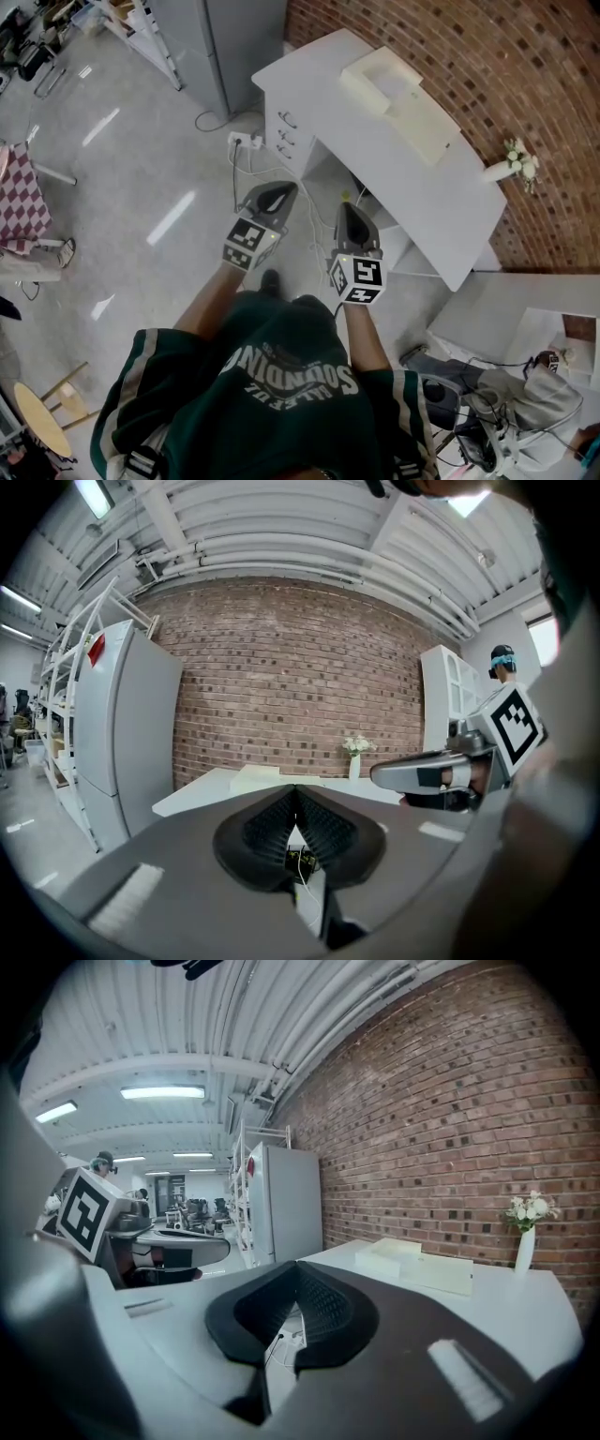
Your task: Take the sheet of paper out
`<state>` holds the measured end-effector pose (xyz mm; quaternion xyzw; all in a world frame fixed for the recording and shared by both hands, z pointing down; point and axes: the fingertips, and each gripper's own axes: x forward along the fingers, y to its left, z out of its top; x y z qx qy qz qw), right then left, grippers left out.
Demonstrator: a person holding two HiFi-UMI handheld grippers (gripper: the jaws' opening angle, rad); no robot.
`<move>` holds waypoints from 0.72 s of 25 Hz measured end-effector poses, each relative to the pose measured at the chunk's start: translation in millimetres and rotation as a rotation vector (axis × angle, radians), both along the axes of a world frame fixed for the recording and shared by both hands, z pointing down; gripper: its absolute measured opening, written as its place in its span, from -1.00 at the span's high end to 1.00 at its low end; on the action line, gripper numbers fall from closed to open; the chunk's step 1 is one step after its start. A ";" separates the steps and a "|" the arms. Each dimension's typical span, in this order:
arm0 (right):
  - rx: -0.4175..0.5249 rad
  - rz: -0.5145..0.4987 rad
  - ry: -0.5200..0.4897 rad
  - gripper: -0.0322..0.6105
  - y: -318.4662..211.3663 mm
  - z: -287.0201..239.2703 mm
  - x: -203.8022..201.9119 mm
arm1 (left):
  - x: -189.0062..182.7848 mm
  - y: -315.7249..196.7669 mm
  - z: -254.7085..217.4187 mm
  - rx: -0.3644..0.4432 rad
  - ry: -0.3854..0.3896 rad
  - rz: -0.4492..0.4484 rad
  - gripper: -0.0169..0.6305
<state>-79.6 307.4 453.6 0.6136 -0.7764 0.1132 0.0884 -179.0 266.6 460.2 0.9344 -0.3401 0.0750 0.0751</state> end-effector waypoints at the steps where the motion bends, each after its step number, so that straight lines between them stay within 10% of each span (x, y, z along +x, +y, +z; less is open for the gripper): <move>1: -0.001 0.005 -0.001 0.90 -1.9 0.8 -0.5 | -0.3 -2.7 0.5 0.001 0.001 0.006 0.91; 18: -0.002 0.050 -0.011 0.89 -28.4 1.5 6.3 | 7.9 -30.4 -1.7 -0.008 0.020 0.036 0.91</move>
